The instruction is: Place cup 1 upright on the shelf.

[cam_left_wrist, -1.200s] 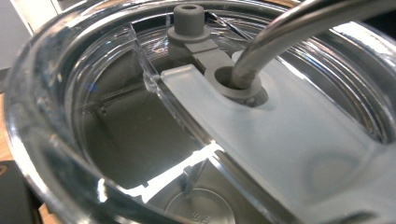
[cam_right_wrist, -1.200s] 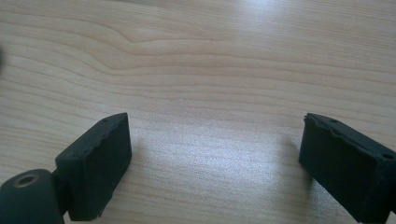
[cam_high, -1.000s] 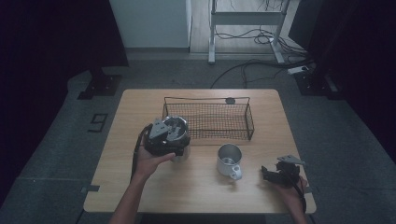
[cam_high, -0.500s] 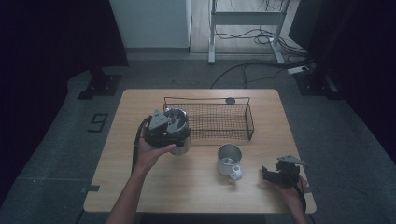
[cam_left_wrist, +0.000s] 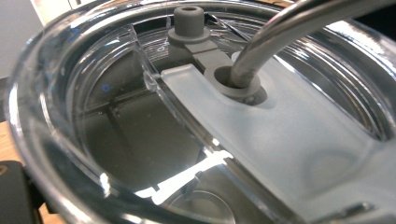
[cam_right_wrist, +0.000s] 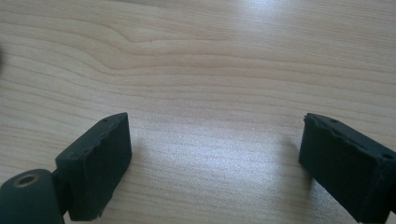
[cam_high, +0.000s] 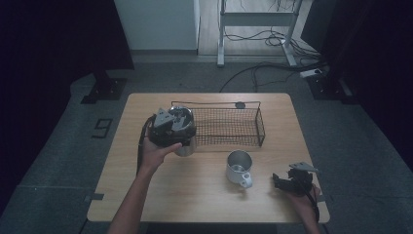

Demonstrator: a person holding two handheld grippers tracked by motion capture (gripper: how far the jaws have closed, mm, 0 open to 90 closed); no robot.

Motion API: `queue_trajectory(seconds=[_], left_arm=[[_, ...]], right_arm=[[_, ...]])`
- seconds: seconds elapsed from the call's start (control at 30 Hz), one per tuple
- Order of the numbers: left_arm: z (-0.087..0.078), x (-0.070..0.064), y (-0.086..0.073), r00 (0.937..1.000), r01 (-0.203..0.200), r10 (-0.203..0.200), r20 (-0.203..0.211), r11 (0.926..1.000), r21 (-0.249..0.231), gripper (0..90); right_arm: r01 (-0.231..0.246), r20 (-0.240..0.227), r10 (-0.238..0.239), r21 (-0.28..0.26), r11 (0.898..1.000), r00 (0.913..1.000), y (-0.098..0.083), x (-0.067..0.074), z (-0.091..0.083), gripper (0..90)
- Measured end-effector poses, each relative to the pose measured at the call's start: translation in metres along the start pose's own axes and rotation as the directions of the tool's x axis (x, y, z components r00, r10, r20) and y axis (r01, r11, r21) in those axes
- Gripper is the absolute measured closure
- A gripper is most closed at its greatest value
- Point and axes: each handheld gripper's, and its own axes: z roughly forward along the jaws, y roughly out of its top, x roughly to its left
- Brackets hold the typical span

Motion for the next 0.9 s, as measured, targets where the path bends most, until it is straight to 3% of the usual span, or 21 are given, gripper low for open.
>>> queue_trajectory(seconds=[0.13,0.4,0.9], left_arm=[[0.005,0.003,0.002,1.0,-0.005,0.005,-0.007,0.9999,0.016,3.7],[0.01,0.007,0.004,0.9998,0.021,-0.021,-0.003,0.9998,0.006,3.7],[0.026,0.012,0.014,0.9996,0.021,-0.021,-0.016,0.9998,0.006,3.7]], right_arm=[[0.0,0.0,0.0,0.0,1.0,1.0,0.0,0.0,0.0,9.1],[-0.001,0.001,0.001,-0.001,1.0,1.0,0.0,0.0,0.0,9.3],[0.0,0.004,0.0,-0.004,1.0,1.0,0.0,0.0,0.0,10.0]])
